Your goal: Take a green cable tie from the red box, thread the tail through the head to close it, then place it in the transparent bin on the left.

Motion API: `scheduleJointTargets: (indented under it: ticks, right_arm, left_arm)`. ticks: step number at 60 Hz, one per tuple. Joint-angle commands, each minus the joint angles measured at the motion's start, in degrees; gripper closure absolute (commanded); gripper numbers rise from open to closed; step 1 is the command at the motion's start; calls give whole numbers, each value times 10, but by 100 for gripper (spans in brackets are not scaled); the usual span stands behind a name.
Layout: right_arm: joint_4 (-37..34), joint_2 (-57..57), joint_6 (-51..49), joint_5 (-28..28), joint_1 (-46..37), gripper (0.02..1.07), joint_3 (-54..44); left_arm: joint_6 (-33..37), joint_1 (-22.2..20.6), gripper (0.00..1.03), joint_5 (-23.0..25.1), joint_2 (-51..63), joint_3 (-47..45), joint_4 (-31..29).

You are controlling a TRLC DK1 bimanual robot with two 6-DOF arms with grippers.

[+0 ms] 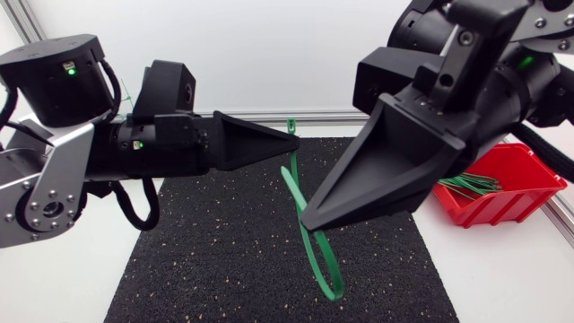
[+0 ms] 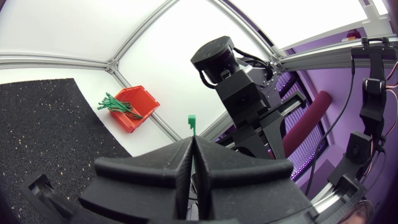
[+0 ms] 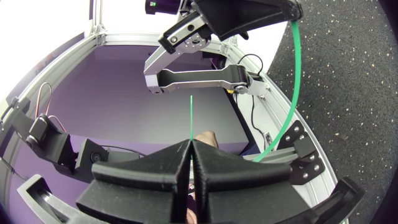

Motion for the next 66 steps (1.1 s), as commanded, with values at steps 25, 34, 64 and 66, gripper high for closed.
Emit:
scheduleJointTargets:
  ticks: [25,34,64,66]
  right_arm:
    - [-15,30,131,-3,7,101,61]
    - [-7,37,145,1,5,101,73]
    - [-1,88,240,21,-42,99,122]
    - [-2,95,241,21,-48,99,131]
  left_arm:
    - [-19,5,100,-12,-43,-22,4]
    - [-16,5,100,-16,-40,-21,6]
    - [-13,14,100,-16,-38,-19,12]
    - [-9,16,100,-16,-38,-20,12]
